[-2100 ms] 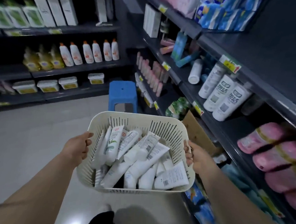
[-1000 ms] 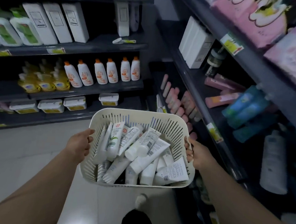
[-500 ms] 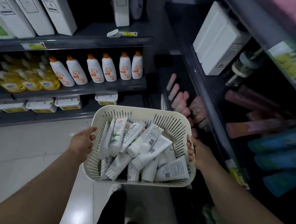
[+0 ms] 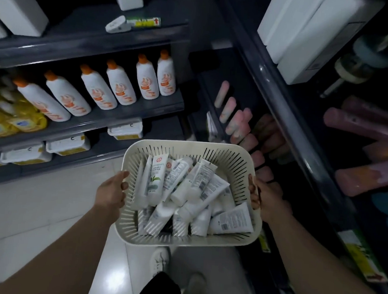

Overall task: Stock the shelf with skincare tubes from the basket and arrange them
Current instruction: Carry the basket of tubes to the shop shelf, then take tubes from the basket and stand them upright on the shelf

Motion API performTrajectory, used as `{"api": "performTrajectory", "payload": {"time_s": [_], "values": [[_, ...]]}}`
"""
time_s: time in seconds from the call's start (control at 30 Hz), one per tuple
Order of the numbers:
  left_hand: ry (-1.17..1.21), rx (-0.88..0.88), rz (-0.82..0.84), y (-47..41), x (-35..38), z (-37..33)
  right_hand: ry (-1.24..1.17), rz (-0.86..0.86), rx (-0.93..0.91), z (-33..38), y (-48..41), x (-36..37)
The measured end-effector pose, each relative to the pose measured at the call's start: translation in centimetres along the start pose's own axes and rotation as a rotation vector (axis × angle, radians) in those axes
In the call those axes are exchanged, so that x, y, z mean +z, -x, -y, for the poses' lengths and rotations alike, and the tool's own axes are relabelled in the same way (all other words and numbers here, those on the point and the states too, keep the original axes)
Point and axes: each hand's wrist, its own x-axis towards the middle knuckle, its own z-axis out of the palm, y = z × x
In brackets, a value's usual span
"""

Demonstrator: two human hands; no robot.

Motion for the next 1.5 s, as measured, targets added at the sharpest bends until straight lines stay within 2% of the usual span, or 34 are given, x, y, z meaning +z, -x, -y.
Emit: {"api": "performTrajectory", "payload": {"time_s": [0.37,0.63,0.7,0.77,0.87,0.93,1.13,1.3,1.5], "values": [[0.01,-0.062,-0.006,-3.3,0.7,1.8,0.035,-0.024,-0.017,-1.7,-2.7,0.7],[-0.039,-0.018,0.01,-2.7,1.3,0.9,0.028,-0.076,-0.007,-0.6,-2.6,1.1],[-0.115,0.07,0.009,-2.1,1.4,0.6,0.126,-0.158,-0.057,-0.1,-1.7,1.8],[-0.253,0.225,0.002,-0.7,0.9,-0.6,0.303,-0.248,-0.264,0.7,0.1,2.8],[-0.564,0.347,-0.11,-0.4,0.8,-1.1,0.626,-0.295,-0.543,0.3,0.2,4.6],[-0.668,0.456,-0.123,0.2,1.2,-1.8,0.722,-0.287,-0.583,-0.2,0.5,5.9],[-0.859,0.723,0.016,1.8,3.0,-3.7,0.883,-0.141,-0.701,-1.4,2.7,9.8],[-0.997,0.773,0.05,1.6,4.0,-3.6,0.976,-0.077,-0.755,-1.9,3.3,11.4],[-1.116,0.676,0.081,-0.7,6.4,-2.2,1.114,-0.022,-0.742,-2.4,0.1,11.8]]}}
